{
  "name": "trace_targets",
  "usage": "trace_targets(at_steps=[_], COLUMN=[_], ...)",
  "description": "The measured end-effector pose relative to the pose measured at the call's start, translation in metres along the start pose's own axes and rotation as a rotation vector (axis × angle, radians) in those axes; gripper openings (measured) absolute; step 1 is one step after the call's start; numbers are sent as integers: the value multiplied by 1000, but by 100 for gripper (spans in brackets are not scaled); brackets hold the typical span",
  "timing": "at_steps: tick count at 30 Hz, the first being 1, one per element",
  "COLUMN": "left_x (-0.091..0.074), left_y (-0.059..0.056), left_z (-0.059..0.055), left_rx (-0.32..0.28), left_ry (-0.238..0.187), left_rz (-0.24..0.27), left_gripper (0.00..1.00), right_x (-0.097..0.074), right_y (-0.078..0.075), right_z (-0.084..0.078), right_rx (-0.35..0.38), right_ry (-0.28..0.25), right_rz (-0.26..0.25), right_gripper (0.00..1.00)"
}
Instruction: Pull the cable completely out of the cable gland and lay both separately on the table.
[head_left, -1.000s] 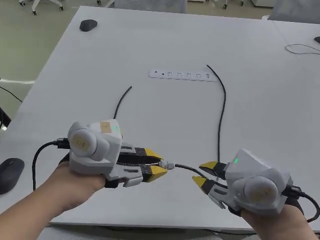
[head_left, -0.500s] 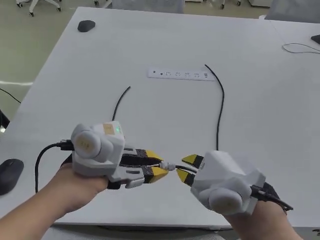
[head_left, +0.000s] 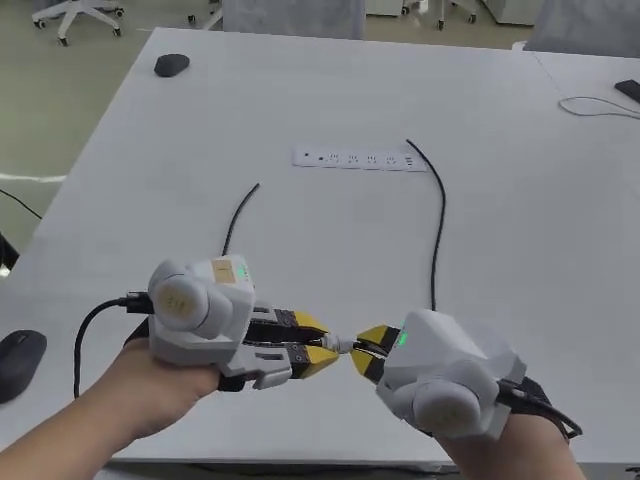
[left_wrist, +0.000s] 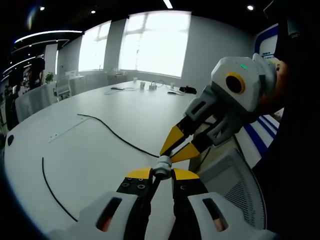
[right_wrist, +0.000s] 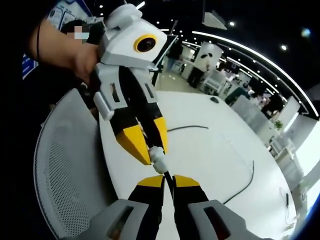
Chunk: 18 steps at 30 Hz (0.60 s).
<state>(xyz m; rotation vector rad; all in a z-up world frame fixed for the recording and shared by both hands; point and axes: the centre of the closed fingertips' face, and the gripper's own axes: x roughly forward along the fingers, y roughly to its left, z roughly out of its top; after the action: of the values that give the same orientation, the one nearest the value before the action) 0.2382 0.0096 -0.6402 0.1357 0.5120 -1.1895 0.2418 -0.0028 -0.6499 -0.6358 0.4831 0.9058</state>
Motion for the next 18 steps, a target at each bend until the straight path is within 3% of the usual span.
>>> trace_targets(at_steps=[5,12,15,18], left_x=[-1,-2,-4,-5], left_y=[-1,2,4,5], left_z=[0,2,6,8], left_rx=[2,6,2,8], left_ry=[-4,-16,-31,-36], left_rz=[3,16,19,24], left_gripper=[15,15,15,15], right_x=[0,-1,-4,-5], right_y=[0,-9,-14,-21], right_z=[-2,-9,-11,-18], right_rx=[24,131,224,266], right_ry=[-3,0,-26,-20], right_rz=[3,-11,-24,-37], right_gripper=[0,0,0,0])
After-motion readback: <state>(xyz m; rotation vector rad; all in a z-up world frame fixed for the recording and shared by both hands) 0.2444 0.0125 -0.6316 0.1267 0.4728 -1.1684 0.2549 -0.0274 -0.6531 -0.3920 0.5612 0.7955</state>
